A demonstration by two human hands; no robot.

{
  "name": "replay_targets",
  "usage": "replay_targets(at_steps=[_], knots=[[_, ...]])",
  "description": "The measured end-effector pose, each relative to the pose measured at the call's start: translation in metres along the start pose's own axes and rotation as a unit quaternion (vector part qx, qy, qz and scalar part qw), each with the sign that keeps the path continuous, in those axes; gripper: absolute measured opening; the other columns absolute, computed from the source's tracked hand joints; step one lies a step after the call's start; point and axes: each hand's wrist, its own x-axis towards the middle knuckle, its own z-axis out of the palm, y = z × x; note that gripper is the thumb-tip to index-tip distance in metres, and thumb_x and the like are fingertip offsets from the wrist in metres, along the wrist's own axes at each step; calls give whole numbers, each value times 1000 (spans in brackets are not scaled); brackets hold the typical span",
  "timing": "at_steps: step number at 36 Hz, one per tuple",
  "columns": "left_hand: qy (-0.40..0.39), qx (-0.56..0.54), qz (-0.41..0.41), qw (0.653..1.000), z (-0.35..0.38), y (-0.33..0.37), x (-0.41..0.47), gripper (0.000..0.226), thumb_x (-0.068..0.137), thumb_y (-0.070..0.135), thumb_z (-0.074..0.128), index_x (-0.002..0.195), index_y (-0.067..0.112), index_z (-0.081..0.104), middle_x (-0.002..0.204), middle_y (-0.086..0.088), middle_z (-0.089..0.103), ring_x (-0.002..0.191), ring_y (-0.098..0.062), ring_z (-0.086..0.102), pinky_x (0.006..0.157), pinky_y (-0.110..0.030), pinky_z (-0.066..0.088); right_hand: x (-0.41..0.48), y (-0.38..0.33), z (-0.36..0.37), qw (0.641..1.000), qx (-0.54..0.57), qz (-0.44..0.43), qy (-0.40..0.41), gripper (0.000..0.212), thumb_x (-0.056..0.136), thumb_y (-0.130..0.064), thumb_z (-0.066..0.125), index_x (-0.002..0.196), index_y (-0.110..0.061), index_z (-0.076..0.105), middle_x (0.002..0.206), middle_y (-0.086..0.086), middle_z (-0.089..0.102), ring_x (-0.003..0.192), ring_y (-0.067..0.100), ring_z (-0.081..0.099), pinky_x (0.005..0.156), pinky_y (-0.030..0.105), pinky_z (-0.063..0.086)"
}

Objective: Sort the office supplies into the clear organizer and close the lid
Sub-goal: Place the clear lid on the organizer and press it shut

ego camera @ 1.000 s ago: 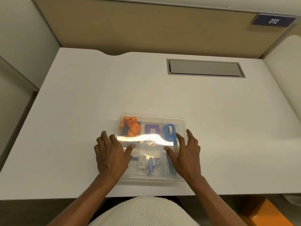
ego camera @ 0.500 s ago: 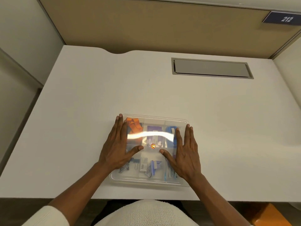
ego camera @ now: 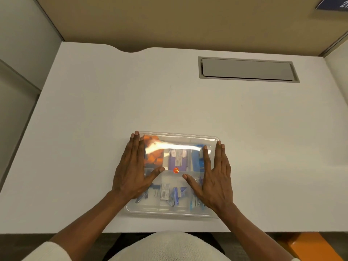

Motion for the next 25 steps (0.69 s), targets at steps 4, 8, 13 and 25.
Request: replay_targets(at_steps=[4, 8, 13, 25], knots=[[-14, 43, 9, 999, -2, 1, 0, 114, 85, 89, 37, 166, 25, -10, 177, -5, -5, 164, -24, 0, 131, -46, 18, 2, 0, -1, 1000, 0, -2, -6, 112, 87, -79, 54, 168, -17, 7, 177, 6, -10, 164, 26, -6, 130, 54, 20], [-23, 63, 1, 998, -2, 0, 1, 116, 86, 90, 33, 167, 16, -3, 177, -6, -6, 164, -24, -2, 131, -46, 18, 3, -2, 0, 1000, 2, 8, -11, 114, 86, -82, 50, 168, -19, 4, 177, 5, -11, 164, 25, -7, 130, 54, 20], [-22, 84, 3, 996, -4, 3, 1, 114, 88, 87, 35, 167, 14, -2, 176, -6, -10, 164, -23, -5, 131, -44, 15, 4, -3, -2, 999, -30, 3, -19, 114, 86, -86, 46, 169, -19, 4, 177, 7, -11, 164, 28, -7, 131, 53, 17], [-35, 130, 8, 991, -9, 8, -2, 115, 90, 87, 31, 166, 10, -7, 175, -11, -16, 163, -25, -12, 133, -44, 7, 42, 3, -9, 995, -61, -59, -52, 119, 84, -93, 34, 168, -15, 5, 176, 13, -10, 164, 28, -8, 133, 51, 11]])
